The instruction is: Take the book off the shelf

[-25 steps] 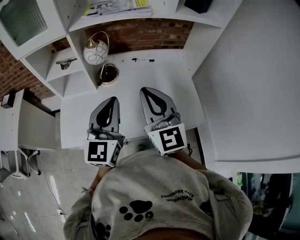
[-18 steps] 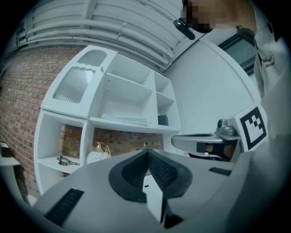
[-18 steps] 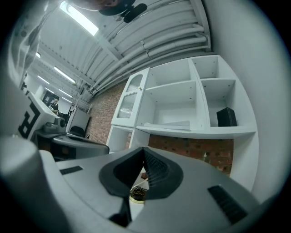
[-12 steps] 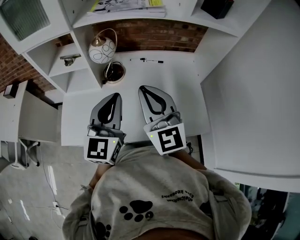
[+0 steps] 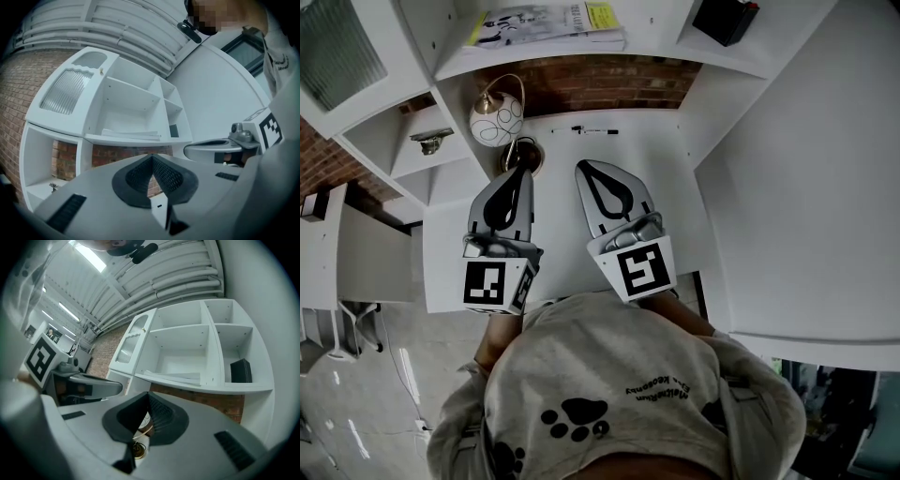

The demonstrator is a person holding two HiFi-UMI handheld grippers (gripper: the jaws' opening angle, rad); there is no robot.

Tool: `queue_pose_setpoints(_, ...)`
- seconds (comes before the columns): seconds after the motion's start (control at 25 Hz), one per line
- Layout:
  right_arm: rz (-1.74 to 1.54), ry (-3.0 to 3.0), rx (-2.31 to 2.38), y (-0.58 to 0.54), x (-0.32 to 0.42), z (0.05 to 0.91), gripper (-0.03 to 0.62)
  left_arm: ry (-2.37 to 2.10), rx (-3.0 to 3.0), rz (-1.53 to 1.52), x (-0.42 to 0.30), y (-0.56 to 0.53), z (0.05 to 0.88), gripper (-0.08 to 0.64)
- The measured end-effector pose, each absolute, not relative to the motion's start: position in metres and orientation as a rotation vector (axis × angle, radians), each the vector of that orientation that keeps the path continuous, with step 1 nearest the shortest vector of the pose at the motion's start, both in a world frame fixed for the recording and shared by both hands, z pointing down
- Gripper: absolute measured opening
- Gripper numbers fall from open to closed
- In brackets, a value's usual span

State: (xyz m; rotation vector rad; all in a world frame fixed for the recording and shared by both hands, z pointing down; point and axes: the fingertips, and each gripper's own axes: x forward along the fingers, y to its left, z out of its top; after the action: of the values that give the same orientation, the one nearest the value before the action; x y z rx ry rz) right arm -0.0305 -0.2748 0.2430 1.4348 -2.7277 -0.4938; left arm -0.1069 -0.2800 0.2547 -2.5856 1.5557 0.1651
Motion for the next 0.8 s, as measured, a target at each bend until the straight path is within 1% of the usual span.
queue_pose_setpoints(0.52, -0.686, -2.675, 1.454, -0.313, -0.031, 0.204, 0.017, 1.447, -2.555, 0.195, -0.111, -0.316, 0.212, 0.009)
queue_pose_setpoints(0.8, -0.785, -2.620, 1.408, -0.339, -0.031, 0.188, 0.017, 1.394, -2.497, 0.144, -0.106, -0.333, 0.196, 0.009)
